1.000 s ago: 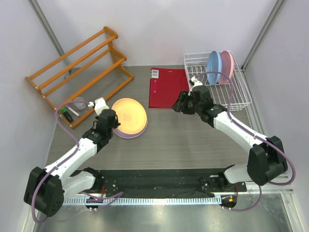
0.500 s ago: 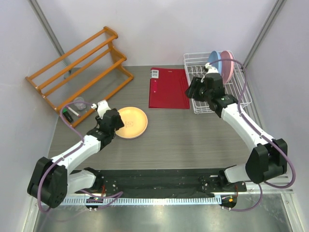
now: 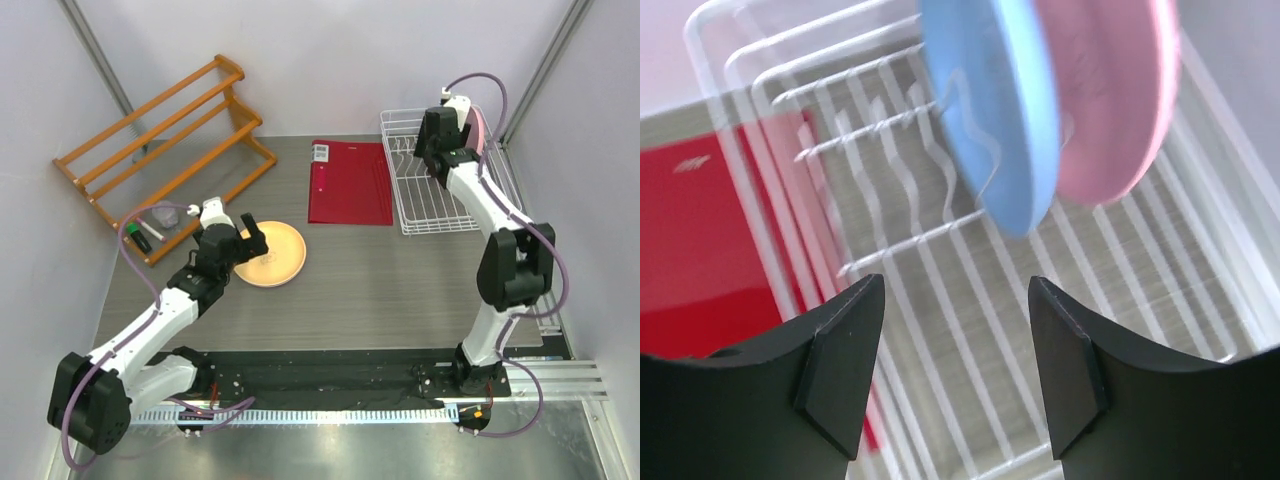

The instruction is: Unload the plates from the dish rack

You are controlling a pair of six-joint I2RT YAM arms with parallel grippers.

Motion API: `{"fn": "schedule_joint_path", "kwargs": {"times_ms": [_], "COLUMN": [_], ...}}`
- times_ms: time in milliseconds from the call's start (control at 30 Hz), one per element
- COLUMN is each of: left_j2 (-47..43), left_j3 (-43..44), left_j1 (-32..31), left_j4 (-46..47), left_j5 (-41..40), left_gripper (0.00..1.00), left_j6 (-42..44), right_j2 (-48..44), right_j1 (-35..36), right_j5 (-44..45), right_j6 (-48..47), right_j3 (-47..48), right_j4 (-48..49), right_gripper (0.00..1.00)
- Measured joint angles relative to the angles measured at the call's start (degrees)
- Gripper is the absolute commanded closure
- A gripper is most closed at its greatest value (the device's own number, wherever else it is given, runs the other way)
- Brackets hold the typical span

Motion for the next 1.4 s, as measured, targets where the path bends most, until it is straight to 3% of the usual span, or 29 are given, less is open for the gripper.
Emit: {"fn": "schedule_joint_path", "kwargs": {"times_ms": [300, 700, 800, 833, 900, 933, 1000, 1400], "left_j2": [-0.1, 3.3, 4.0, 4.3, 4.6, 4.7, 4.9, 5.6], "left_j3": [1.6, 1.8, 1.8, 1.8, 1.8, 1.8, 1.8, 1.8], "left_j1": [0.0, 0.0, 0.0, 0.0, 0.0, 0.0, 0.0, 0.0], "left_j4": [5.6, 8.4, 8.7, 8.7, 8.7, 8.7, 8.9, 9.1], "left_j5": [11.8, 14.5, 14.6, 14.6, 14.7, 14.7, 14.7, 14.7], "left_gripper": [0.01, 0.0, 0.01, 0.01, 0.0, 0.01, 0.01, 0.01], "left_j6": [2.8, 3.1, 3.2, 3.2, 3.3, 3.3, 3.3, 3.3], "right_j2": [20.0, 29.1, 30.1, 30.4, 30.6, 30.6, 30.6, 29.9], "right_j1": [-1.0, -1.9, -2.3, -2.4, -2.8, -2.9, -3.2, -2.1], "right_j5": [11.5, 18.9, 19.5, 19.8, 20.7, 21.1, 21.3, 24.0], "right_j6": [-8.9, -17.8, -18.7, -19.0, -20.0, -20.1, -20.7, -24.4], "right_j3": [23.2, 31.3, 31.4, 31.4, 31.4, 31.4, 31.7, 29.4], "right_j4": [-1.1, -1.5, -1.4, -1.3, -1.4, -1.4, -1.0, 2.6], "right_gripper": [0.35, 0.35, 0.47, 0.63, 0.71, 0.86, 0.99, 0.99]}}
